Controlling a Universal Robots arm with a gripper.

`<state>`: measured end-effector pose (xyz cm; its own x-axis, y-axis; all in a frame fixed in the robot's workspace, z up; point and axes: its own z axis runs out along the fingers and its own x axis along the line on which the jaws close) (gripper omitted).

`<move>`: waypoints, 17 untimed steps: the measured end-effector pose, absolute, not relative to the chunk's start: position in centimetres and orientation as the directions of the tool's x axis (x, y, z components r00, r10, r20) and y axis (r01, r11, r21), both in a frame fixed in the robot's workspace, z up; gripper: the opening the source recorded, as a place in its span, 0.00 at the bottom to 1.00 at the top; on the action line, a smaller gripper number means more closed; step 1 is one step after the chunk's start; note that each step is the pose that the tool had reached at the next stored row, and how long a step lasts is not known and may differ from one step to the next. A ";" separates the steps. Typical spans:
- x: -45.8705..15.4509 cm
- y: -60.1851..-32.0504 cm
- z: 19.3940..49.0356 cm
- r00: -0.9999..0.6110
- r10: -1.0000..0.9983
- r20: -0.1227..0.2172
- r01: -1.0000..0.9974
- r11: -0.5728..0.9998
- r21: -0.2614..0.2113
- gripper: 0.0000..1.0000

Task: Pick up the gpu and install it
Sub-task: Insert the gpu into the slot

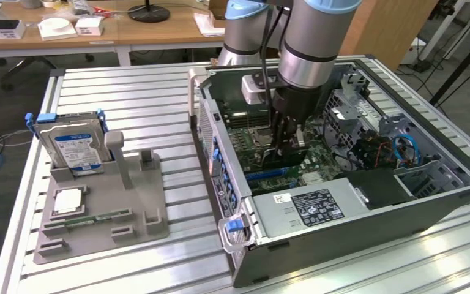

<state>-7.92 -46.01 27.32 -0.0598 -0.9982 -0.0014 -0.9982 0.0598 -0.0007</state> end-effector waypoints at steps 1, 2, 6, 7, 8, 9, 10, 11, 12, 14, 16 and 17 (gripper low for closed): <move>-8.0 -46.0 27.3 -0.060 -0.998 -0.001 -0.998 0.060 -0.001 0.26; -8.0 -46.0 27.3 -0.060 -0.998 -0.001 -0.998 0.060 -0.001 0.26; -8.1 -46.0 27.2 -0.060 -0.998 -0.001 -0.998 0.060 -0.001 0.26; -8.1 -46.0 27.2 -0.060 -0.998 -0.001 -0.998 0.060 -0.001 0.26; -8.1 -46.0 27.2 -0.060 -0.998 -0.001 -0.998 0.060 -0.001 0.26; -8.2 -46.0 27.2 -0.060 -0.998 -0.001 -0.998 0.060 -0.001 0.26; -8.2 -46.0 27.2 -0.060 -0.998 -0.001 -0.998 0.060 -0.001 0.26; -8.2 -46.0 27.2 -0.060 -0.998 -0.001 -0.998 0.060 -0.001 0.26; -8.2 -46.0 27.2 -0.060 -0.998 -0.001 -0.998 0.060 -0.001 0.26; -8.2 -46.0 27.2 -0.060 -0.998 -0.001 -0.998 0.060 -0.001 0.26; -8.2 -46.0 27.1 -0.060 -0.998 -0.002 -0.998 0.060 -0.001 0.26; -8.2 -46.0 27.0 -0.060 -0.998 -0.002 -0.998 0.060 -0.001 0.26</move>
<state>-8.23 -46.00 27.02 -0.0597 -0.9982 -0.0018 -0.9982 0.0597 -0.0008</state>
